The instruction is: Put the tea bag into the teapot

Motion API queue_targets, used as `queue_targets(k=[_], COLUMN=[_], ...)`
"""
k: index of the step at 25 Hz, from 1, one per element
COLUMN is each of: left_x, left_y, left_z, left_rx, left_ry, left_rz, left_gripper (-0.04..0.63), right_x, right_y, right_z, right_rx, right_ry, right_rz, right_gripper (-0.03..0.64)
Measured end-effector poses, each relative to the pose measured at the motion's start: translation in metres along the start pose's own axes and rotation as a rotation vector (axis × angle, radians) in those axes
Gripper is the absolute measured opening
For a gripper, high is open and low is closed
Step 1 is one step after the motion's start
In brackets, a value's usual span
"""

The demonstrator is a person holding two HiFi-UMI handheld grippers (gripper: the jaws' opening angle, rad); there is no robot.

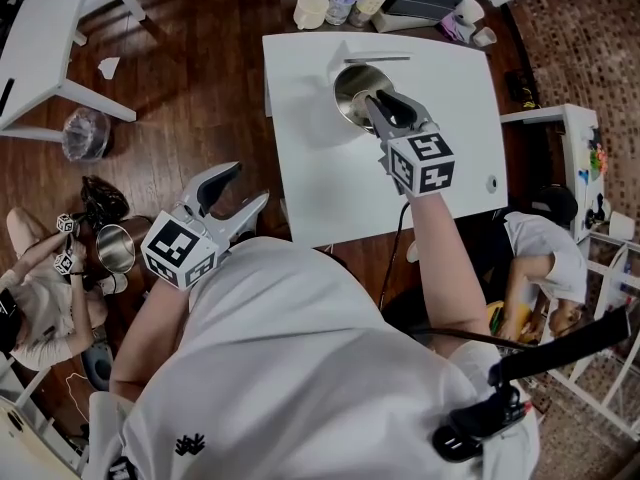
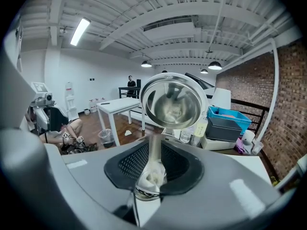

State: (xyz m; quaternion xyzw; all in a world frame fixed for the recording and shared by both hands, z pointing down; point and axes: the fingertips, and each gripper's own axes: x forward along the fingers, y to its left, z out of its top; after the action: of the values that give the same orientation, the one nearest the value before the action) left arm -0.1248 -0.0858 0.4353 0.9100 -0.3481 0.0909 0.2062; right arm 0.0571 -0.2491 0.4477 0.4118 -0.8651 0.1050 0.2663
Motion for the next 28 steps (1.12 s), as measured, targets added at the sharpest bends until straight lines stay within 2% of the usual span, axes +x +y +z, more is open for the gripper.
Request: queue_targets(k=[15, 28], left_x=[0.003, 0.001], left_y=[-0.004, -0.001], left_z=[0.003, 0.017], left_rx=[0.018, 0.073], left_ry=[-0.001, -0.009], left_rz=[-0.014, -0.087], left_gripper=[0.227, 0.227], right_x=[-0.016, -0.078], right_y=[-0.004, 0.017], right_z=[-0.001, 0.007], right_rx=[0.022, 0.065], right_ry=[-0.025, -0.095], right_rz=[-0.023, -0.103], right_gripper=[0.077, 0.074])
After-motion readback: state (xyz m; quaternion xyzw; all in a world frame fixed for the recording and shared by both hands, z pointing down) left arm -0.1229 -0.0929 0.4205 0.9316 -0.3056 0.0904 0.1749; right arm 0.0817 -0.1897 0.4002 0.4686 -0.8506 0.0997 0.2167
